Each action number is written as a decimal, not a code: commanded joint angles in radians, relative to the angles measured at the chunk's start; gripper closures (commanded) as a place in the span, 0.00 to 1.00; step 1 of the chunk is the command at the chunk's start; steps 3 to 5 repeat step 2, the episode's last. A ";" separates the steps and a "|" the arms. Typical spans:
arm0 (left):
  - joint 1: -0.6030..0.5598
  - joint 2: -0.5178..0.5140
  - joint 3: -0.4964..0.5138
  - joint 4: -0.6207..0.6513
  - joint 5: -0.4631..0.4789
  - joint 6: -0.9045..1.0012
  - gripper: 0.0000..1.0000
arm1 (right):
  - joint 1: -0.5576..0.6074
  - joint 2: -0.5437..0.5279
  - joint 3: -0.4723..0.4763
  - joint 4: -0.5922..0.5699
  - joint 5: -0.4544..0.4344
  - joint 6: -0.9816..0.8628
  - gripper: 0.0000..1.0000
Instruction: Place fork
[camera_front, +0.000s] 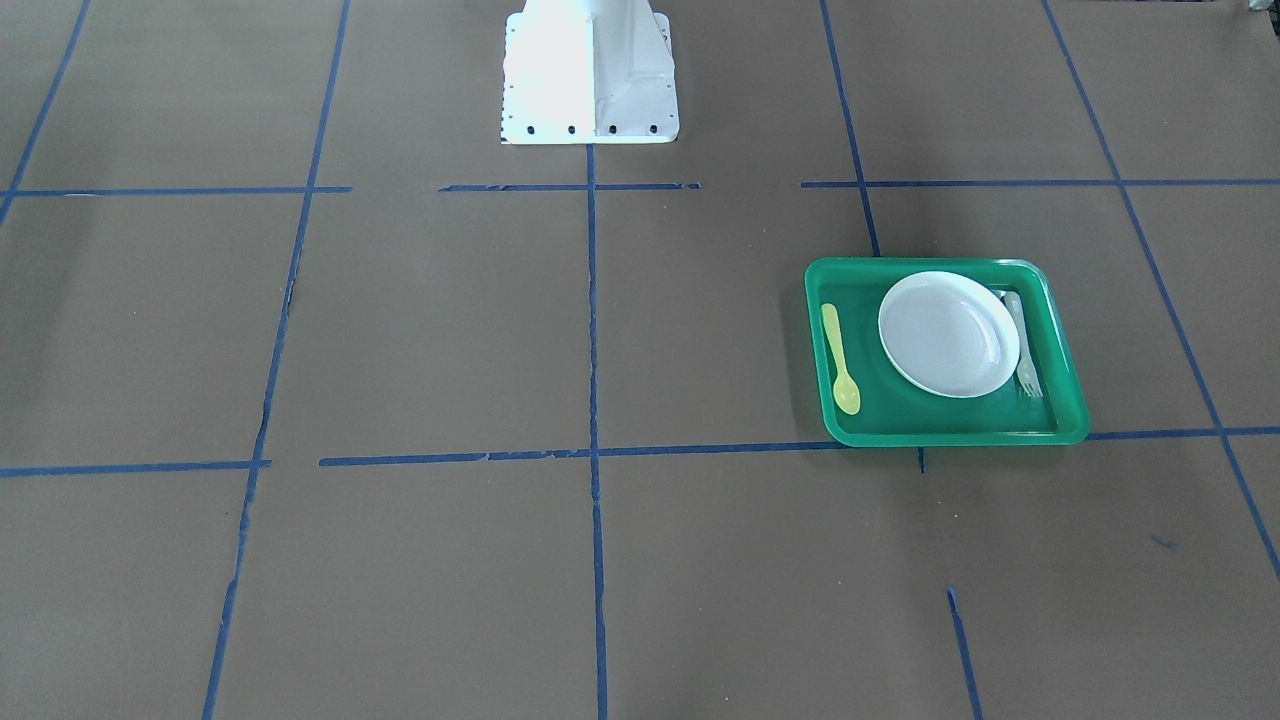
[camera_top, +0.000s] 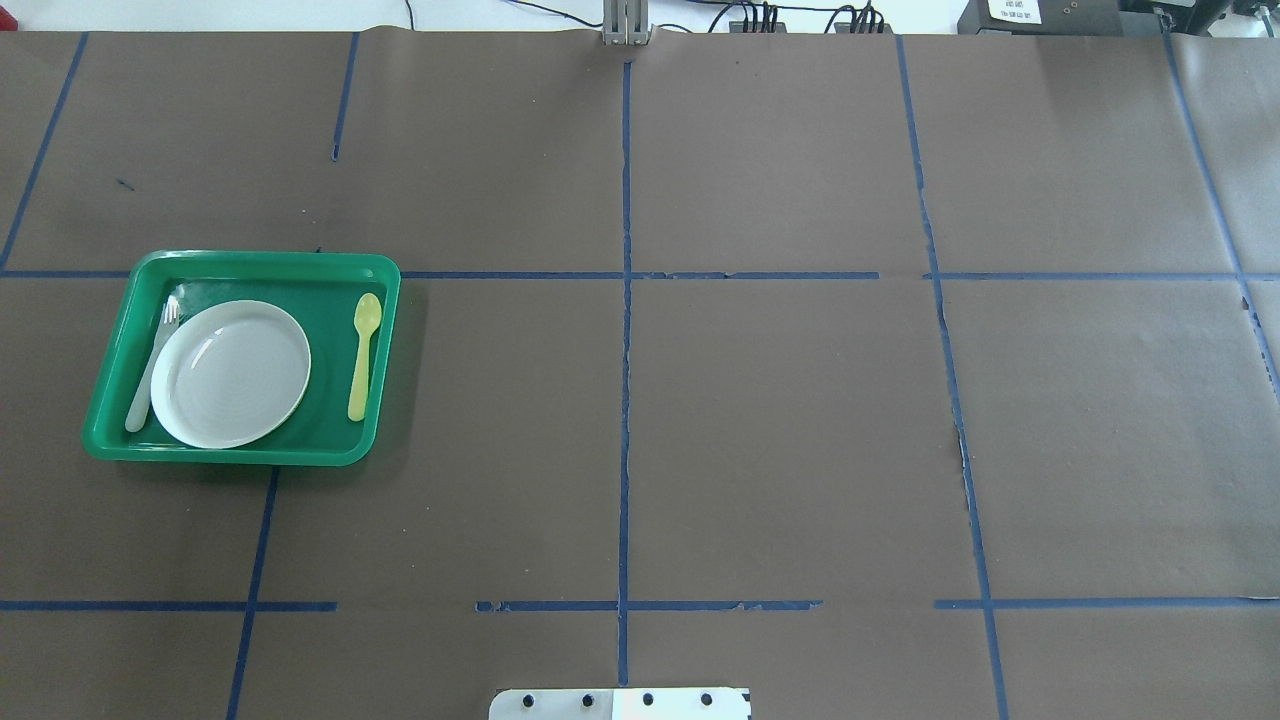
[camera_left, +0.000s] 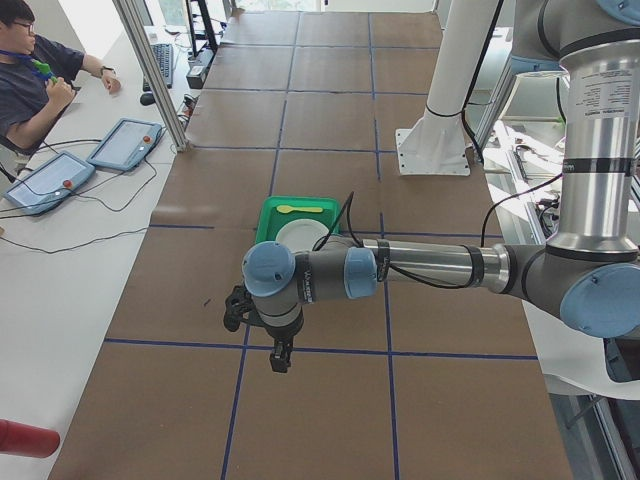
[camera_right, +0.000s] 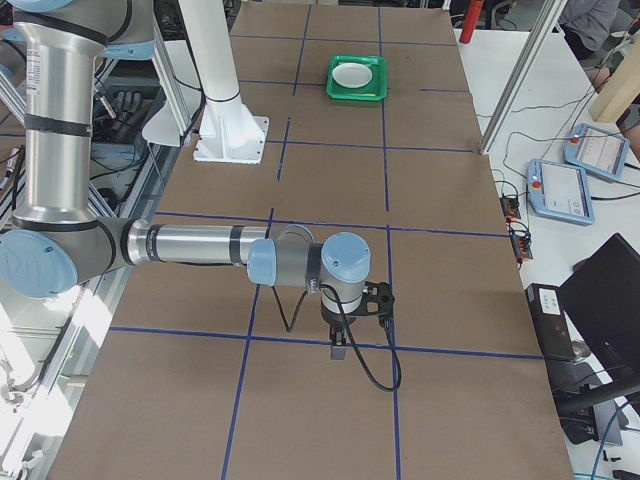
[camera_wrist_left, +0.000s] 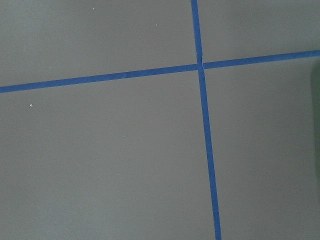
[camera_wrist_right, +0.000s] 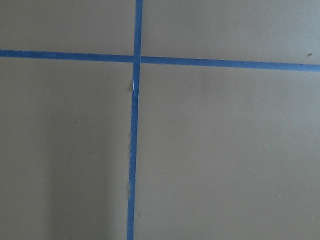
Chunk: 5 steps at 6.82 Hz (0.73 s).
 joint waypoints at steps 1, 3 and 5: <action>0.000 -0.001 0.000 0.000 0.001 0.000 0.00 | 0.000 0.000 0.000 0.000 0.000 0.000 0.00; 0.000 -0.003 -0.002 0.000 0.001 0.000 0.00 | 0.000 0.000 0.000 0.000 0.000 0.001 0.00; 0.000 -0.003 -0.002 0.000 0.001 0.000 0.00 | 0.000 0.000 0.000 0.000 0.000 0.001 0.00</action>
